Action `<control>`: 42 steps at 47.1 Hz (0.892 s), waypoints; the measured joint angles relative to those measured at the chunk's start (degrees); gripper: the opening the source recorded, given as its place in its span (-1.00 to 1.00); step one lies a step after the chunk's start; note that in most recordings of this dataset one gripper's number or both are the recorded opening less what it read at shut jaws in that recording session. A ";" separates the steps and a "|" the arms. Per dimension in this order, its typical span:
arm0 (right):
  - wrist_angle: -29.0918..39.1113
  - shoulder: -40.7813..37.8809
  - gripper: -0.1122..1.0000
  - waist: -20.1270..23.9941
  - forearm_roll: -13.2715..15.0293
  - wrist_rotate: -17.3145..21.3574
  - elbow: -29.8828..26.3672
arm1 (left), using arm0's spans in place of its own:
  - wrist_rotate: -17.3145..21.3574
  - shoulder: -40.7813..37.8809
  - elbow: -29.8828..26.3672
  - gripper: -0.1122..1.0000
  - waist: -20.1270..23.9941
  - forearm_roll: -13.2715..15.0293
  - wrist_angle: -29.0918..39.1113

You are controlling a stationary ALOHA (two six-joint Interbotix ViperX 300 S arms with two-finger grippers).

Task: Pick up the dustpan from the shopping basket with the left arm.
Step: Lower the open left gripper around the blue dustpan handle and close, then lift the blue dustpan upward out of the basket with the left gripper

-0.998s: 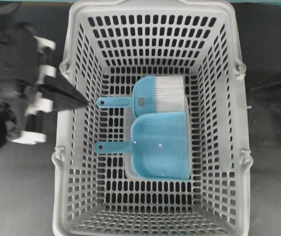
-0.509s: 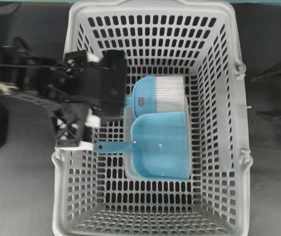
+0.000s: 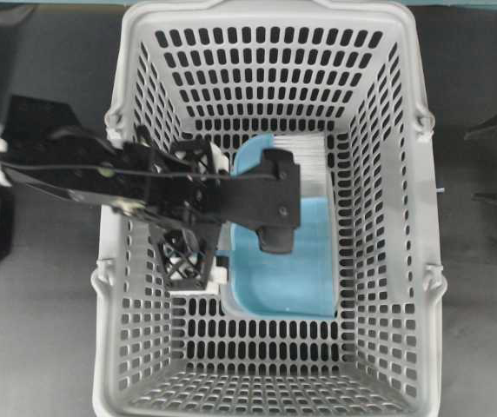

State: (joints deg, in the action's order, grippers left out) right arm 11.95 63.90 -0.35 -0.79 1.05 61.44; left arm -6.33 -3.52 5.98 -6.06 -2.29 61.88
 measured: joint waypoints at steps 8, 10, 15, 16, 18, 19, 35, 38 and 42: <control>-0.09 0.00 0.63 -0.09 0.00 -0.09 0.88 | -1.05 -3.34 1.85 0.81 -1.32 -0.09 -0.09; -0.09 0.00 0.63 -0.09 0.00 0.00 0.97 | -1.32 -3.96 2.46 0.81 -1.41 -0.09 -0.09; -0.18 0.00 0.63 -0.26 0.09 0.00 1.32 | -1.93 -4.92 4.22 0.80 -1.23 -0.09 -0.97; -0.18 0.00 0.63 -0.35 0.00 0.00 1.41 | -2.20 -5.01 4.57 0.80 -1.05 -0.09 -1.14; -0.26 0.00 0.63 -0.44 0.00 0.00 1.49 | -2.37 -5.19 5.10 0.79 -0.97 -0.09 -1.76; -0.26 0.00 0.63 -0.53 0.00 0.00 1.49 | -2.37 -5.19 5.27 0.79 -0.88 -0.09 -2.29; -0.26 0.00 0.63 -0.62 0.00 0.00 1.67 | -1.93 -4.92 6.06 -0.31 -1.23 -0.09 -6.42; -0.26 0.00 0.63 -0.62 0.09 0.00 1.67 | -1.93 -4.66 6.06 -0.30 -1.32 -0.09 -6.50; -0.26 0.00 0.63 -0.62 0.00 0.00 1.67 | -1.93 -3.52 6.06 -0.30 -1.23 -0.09 -6.59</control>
State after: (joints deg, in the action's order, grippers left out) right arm 11.69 63.90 -0.97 -0.79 1.05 63.11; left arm -8.26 -7.03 12.04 -7.29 -2.37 55.28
